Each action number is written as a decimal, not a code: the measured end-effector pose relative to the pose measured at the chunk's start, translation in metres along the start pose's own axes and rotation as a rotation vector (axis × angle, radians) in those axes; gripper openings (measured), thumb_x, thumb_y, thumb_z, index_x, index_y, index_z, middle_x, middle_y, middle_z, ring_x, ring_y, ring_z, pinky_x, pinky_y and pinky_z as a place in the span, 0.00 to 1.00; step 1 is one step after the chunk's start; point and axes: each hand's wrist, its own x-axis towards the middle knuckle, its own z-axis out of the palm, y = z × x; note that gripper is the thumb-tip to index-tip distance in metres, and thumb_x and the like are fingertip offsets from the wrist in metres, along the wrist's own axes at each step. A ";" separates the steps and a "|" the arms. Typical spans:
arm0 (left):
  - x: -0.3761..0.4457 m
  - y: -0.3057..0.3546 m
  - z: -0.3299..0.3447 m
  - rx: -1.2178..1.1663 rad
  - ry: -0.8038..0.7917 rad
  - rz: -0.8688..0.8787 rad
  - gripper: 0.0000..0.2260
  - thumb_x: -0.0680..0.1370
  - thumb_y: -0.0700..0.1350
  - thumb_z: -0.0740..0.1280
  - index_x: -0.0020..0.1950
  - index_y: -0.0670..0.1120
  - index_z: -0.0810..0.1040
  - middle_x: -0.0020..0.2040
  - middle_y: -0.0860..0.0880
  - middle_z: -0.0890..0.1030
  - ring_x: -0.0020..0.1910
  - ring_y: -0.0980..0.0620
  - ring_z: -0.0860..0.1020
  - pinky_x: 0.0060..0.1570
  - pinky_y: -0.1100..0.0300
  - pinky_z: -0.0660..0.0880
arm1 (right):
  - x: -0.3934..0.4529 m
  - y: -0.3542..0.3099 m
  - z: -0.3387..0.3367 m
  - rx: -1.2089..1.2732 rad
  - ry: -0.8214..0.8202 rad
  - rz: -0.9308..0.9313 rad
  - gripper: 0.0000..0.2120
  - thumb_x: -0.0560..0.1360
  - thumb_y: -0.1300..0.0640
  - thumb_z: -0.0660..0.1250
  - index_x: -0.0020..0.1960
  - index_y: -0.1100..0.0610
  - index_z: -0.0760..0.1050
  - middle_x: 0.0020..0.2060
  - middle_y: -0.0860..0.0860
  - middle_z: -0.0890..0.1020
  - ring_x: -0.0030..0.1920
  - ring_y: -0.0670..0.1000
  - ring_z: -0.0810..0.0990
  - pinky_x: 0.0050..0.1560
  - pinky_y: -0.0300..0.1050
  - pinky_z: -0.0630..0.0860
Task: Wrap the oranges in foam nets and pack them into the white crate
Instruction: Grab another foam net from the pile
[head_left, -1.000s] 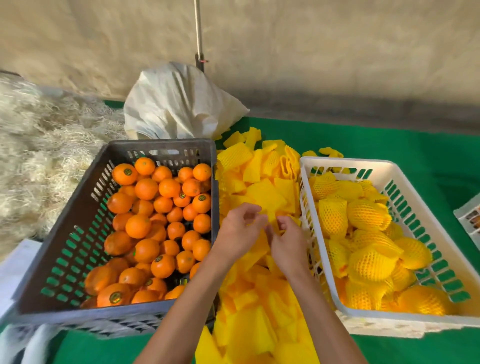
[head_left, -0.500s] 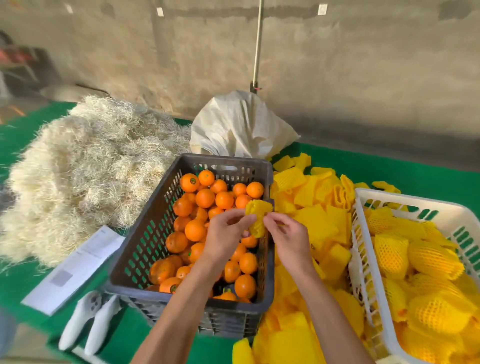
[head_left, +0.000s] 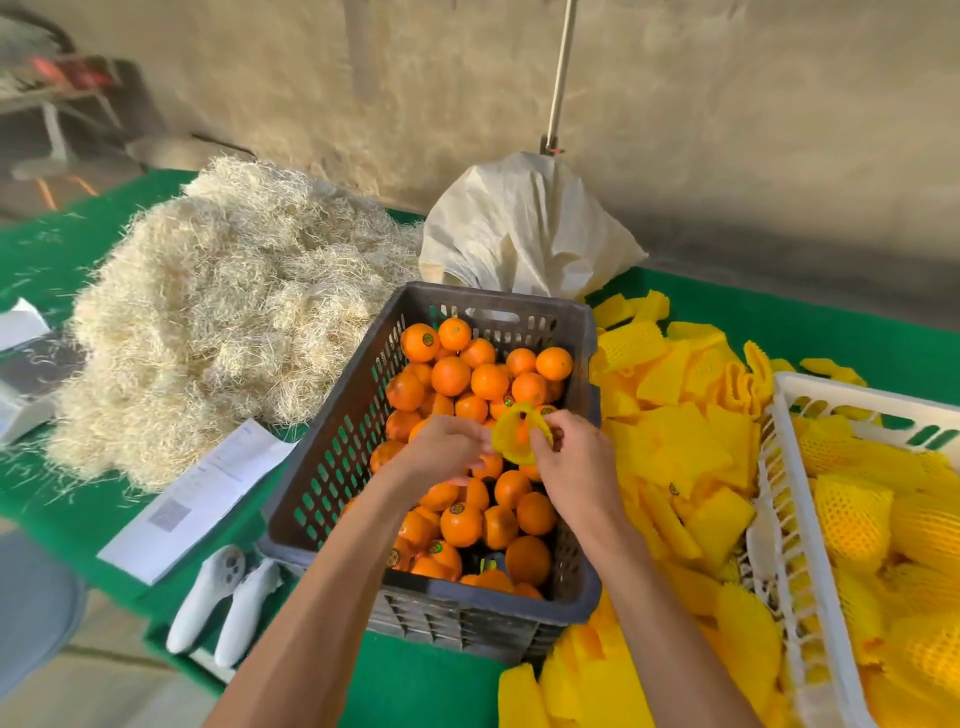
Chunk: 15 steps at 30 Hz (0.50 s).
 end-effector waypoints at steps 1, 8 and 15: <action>0.009 0.001 0.005 0.168 -0.017 -0.015 0.09 0.81 0.35 0.63 0.52 0.41 0.84 0.48 0.45 0.84 0.47 0.48 0.82 0.41 0.57 0.79 | 0.003 -0.002 0.004 -0.051 0.001 -0.008 0.08 0.80 0.54 0.68 0.56 0.57 0.81 0.51 0.51 0.83 0.51 0.51 0.81 0.48 0.43 0.76; 0.064 -0.024 0.043 1.078 -0.496 -0.453 0.20 0.84 0.43 0.67 0.75 0.38 0.72 0.72 0.41 0.76 0.71 0.42 0.76 0.69 0.49 0.74 | 0.017 -0.004 0.024 -0.281 -0.012 -0.031 0.09 0.81 0.49 0.66 0.55 0.54 0.78 0.51 0.50 0.80 0.51 0.51 0.80 0.39 0.40 0.69; 0.080 -0.049 0.055 1.486 -0.420 -0.219 0.23 0.77 0.48 0.77 0.70 0.47 0.78 0.70 0.47 0.77 0.69 0.42 0.76 0.60 0.50 0.76 | 0.015 0.001 0.030 -0.313 0.010 -0.044 0.11 0.81 0.47 0.65 0.58 0.52 0.78 0.52 0.48 0.81 0.51 0.49 0.81 0.38 0.40 0.74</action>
